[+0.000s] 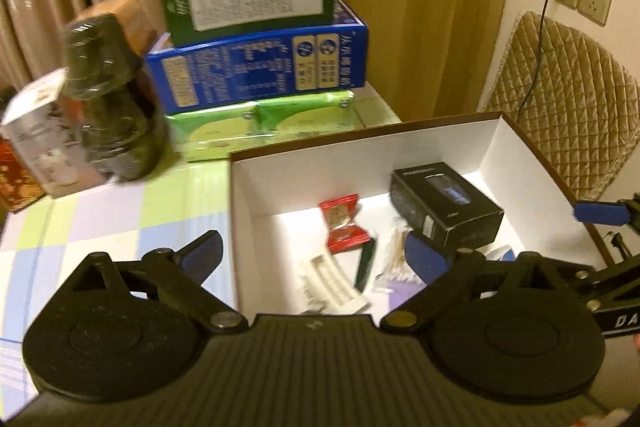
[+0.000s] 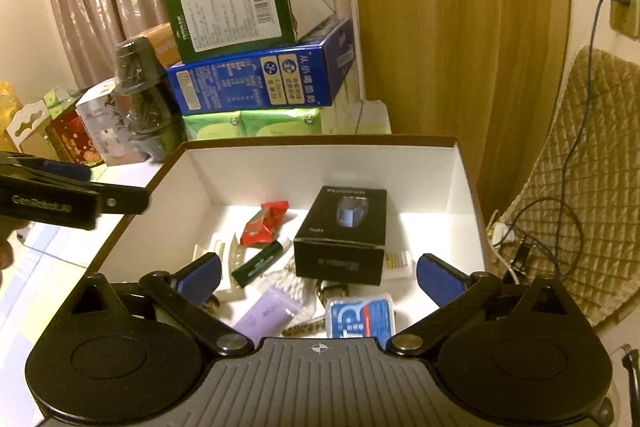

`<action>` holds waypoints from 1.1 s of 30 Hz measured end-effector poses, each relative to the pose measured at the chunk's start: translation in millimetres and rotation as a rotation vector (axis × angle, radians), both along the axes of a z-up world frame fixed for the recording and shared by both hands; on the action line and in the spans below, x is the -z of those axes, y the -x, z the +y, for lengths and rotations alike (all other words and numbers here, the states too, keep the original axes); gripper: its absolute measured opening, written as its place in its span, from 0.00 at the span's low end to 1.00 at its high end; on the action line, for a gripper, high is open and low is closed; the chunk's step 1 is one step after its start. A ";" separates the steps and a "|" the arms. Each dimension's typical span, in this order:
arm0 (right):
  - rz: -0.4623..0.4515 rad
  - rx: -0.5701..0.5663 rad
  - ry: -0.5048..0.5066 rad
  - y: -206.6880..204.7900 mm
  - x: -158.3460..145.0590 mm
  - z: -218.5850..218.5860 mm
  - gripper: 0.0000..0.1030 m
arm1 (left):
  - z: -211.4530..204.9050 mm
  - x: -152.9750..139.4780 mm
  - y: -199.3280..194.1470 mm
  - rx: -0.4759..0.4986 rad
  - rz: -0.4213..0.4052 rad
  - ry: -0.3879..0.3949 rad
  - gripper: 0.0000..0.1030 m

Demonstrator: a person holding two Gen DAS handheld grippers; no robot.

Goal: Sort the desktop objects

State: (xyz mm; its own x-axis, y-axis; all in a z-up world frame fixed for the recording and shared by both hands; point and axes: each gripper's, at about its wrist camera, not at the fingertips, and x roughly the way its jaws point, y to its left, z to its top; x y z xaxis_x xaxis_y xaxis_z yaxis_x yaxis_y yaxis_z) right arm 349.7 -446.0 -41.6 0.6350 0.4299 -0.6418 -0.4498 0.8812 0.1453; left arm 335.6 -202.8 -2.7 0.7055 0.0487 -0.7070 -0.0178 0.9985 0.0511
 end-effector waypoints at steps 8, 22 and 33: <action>-0.005 0.050 -0.023 38.9 -11.0 -5.2 0.98 | 19.4 -15.5 52.6 -0.054 -0.036 0.021 0.99; -0.007 0.105 -0.015 113.6 -27.4 6.7 0.98 | 33.3 -37.6 148.8 -0.047 -0.082 0.020 0.99; 0.019 0.069 -0.018 173.6 -26.5 13.5 0.98 | 39.5 -40.1 215.3 -0.066 -0.039 0.028 0.99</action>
State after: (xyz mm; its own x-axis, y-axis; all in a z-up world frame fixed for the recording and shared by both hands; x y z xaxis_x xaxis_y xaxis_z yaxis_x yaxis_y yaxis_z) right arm 176.1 -432.5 -15.1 0.6511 0.3966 -0.6471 -0.3846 0.9075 0.1691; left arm 120.3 -163.3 37.4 0.7281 0.0764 -0.6812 -0.0851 0.9962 0.0208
